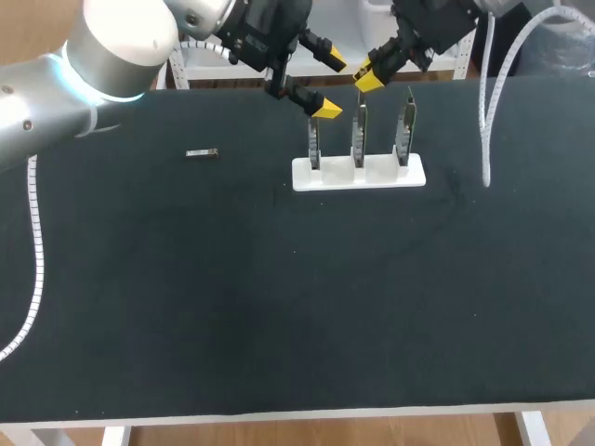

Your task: Pick up the optical module with the left hand, and insert it into the network port with the right hand.

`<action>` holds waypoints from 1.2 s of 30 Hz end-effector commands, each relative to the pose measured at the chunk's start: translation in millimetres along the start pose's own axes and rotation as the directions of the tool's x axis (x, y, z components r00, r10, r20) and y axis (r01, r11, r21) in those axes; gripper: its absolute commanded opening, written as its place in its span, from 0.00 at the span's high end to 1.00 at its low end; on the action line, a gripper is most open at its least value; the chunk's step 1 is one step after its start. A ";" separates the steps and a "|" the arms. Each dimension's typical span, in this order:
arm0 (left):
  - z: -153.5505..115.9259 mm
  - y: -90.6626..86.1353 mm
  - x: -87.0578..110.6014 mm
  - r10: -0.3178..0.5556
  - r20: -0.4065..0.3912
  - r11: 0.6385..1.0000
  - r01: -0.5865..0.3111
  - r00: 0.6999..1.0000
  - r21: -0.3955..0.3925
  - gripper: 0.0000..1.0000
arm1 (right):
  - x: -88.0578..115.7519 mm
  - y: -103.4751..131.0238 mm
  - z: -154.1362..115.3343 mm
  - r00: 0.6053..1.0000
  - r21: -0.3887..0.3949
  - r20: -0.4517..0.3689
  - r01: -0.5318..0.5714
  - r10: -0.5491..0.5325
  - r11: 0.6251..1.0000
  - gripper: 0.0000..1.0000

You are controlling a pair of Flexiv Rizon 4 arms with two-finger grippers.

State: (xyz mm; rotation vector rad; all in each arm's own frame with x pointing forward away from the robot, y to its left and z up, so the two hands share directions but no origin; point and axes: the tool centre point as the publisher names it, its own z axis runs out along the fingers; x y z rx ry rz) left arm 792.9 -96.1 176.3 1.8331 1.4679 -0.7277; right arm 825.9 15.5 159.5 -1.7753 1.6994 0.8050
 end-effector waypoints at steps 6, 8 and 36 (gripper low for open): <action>0.1 0.1 -0.3 0.001 -0.003 1.000 -0.001 1.000 0.000 0.00 | -0.6 0.3 -4.2 1.000 0.004 0.007 0.016 -0.016 1.000 1.00; 0.1 0.1 -0.3 0.001 -0.003 1.000 -0.001 1.000 0.000 0.00 | -1.6 0.7 -5.6 1.000 0.007 0.007 0.019 -0.019 1.000 1.00; 0.1 0.1 -0.3 0.001 -0.003 1.000 -0.001 1.000 0.000 0.00 | -0.2 3.0 0.7 1.000 -0.006 0.010 0.017 -0.017 1.000 1.00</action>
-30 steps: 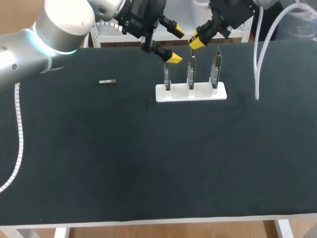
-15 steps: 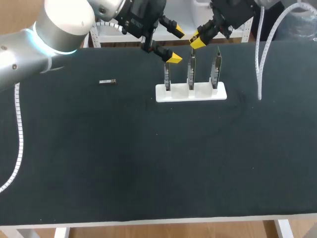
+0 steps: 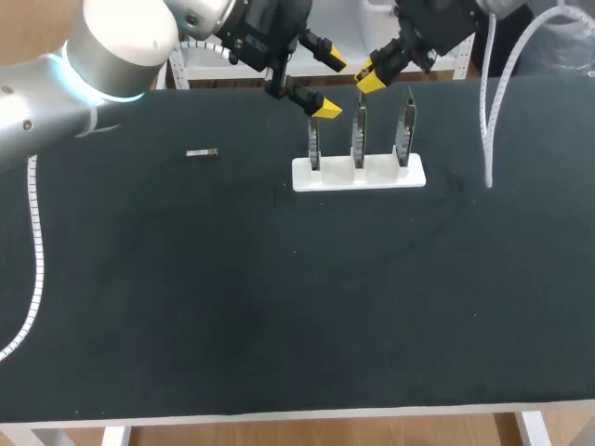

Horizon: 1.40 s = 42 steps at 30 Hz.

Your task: Pick up the optical module with the left hand, and insert it into the network port with the right hand.

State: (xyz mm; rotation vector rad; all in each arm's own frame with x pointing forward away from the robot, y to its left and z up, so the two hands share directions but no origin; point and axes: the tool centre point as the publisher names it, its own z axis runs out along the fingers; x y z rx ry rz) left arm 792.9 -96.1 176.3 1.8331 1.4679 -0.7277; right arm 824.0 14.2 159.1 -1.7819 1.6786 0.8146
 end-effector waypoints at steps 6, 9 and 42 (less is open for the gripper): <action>0.1 0.1 -0.3 0.001 -0.003 1.000 -0.001 1.000 0.000 0.00 | -2.1 0.9 -0.4 1.000 0.006 -0.001 0.008 -0.008 1.000 1.00; 0.1 0.1 -0.3 0.001 -0.003 1.000 -0.001 1.000 0.000 0.00 | -0.2 0.8 -0.7 1.000 0.008 -0.003 0.003 -0.003 1.000 1.00; 0.1 0.1 -0.3 0.001 -0.003 1.000 -0.001 1.000 0.000 0.00 | -1.2 3.0 -4.2 1.000 0.009 -0.002 0.012 -0.012 1.000 1.00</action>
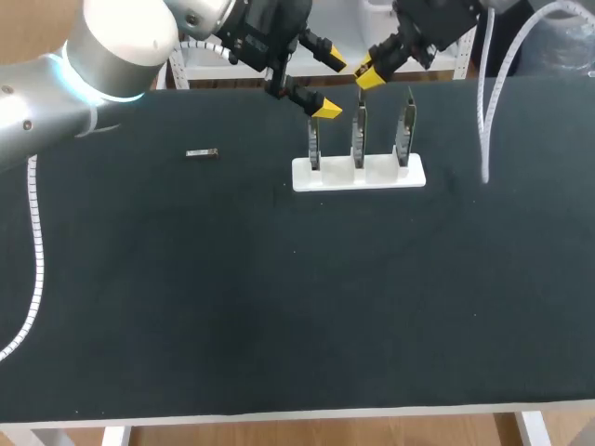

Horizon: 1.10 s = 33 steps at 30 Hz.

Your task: Pick up the optical module with the left hand, and insert it into the network port with the right hand.

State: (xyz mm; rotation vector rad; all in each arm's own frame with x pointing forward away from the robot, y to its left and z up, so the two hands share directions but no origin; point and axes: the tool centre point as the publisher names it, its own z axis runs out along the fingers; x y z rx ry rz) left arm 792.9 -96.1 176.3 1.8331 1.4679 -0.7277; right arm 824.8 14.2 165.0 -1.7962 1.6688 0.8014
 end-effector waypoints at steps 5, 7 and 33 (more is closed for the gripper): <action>0.1 0.1 -0.3 0.001 -0.003 1.000 -0.001 1.000 0.000 0.00 | 4.4 4.0 -0.1 1.000 0.007 0.007 -0.008 0.007 1.000 1.00; 0.1 0.1 -0.3 0.001 -0.003 1.000 -0.001 1.000 0.000 0.00 | 4.9 4.3 0.3 1.000 0.005 0.008 -0.007 0.007 1.000 1.00; 0.1 0.1 -0.3 0.001 -0.003 1.000 -0.001 1.000 0.000 0.00 | 4.7 6.0 2.2 1.000 -0.003 0.003 -0.005 0.005 1.000 1.00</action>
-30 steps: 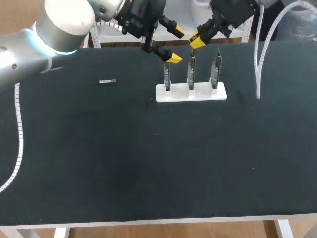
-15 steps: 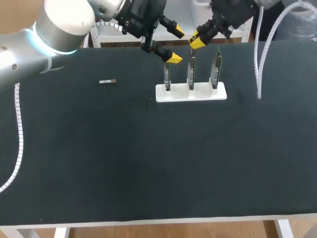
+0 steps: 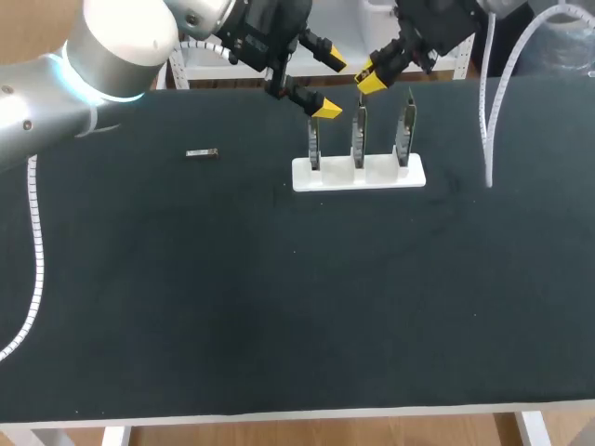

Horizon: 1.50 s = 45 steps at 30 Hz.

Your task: Pick up the optical module with the left hand, and insert it into the network port with the right hand.

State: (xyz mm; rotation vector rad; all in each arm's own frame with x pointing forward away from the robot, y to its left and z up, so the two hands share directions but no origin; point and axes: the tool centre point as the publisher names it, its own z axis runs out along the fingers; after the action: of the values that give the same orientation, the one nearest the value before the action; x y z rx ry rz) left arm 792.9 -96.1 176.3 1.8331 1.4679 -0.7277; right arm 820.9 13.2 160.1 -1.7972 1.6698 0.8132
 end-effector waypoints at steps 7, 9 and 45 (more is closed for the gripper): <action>0.1 0.1 -0.3 0.001 -0.003 1.000 -0.001 1.000 0.000 0.00 | 1.0 1.5 2.4 1.000 -0.002 -0.003 -0.004 0.004 1.000 1.00; 0.1 0.1 -0.3 0.001 -0.003 1.000 -0.001 1.000 0.000 0.00 | 1.7 1.2 4.3 1.000 -0.006 -0.003 -0.005 0.005 1.000 1.00; 0.1 0.1 -0.3 0.001 -0.003 1.000 -0.001 1.000 0.000 0.00 | -20.9 2.7 -14.1 0.999 0.038 0.008 0.053 -0.053 0.998 1.00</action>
State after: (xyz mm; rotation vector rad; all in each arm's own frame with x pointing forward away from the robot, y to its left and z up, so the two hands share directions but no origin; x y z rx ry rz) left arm 792.9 -96.1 176.3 1.8331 1.4679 -0.7277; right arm 824.3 17.1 185.3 -1.8105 1.6135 0.7731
